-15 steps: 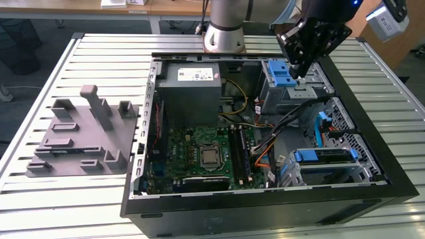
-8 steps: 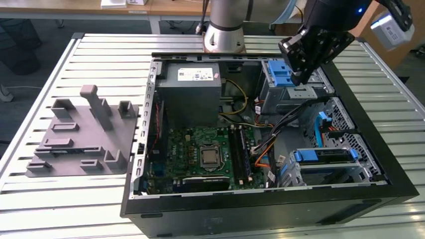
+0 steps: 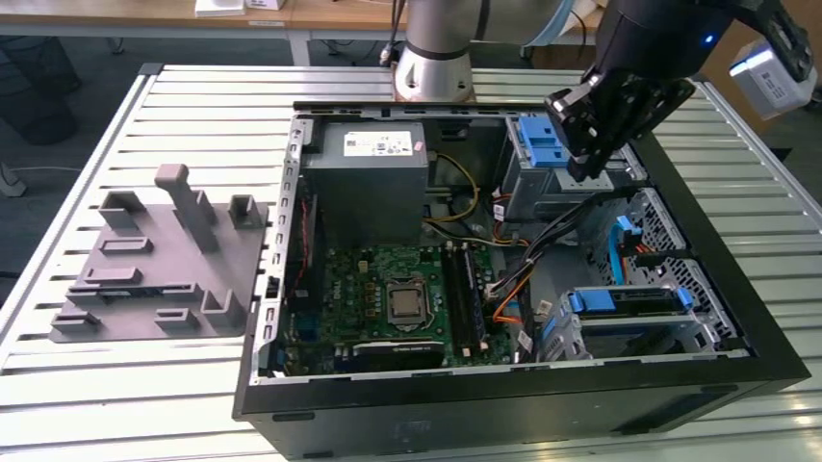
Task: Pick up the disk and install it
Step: 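Insert the first disk wire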
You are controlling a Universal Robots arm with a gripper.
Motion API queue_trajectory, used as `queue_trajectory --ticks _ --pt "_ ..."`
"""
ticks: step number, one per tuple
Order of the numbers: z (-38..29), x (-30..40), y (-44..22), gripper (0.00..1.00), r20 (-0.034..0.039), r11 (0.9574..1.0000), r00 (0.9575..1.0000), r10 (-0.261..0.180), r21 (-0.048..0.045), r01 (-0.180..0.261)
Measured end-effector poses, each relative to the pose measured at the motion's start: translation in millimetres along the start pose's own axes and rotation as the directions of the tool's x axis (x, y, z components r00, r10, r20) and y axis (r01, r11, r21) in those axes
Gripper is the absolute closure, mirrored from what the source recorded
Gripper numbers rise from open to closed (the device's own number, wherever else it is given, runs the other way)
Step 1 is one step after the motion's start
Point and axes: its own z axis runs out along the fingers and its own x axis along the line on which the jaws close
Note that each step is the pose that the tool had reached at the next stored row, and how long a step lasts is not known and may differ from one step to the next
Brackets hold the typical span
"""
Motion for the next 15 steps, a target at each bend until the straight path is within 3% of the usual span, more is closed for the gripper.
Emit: queue_trajectory --ticks 8,15 --pt "3.3 -15.8 -4.8 0.76 -0.0002 1.0000 1.0000 -0.005 -0.0001 0.005" --pt "3.4 -17.2 -5.3 0.76 -0.0003 1.0000 1.0000 -0.005 0.0000 0.005"
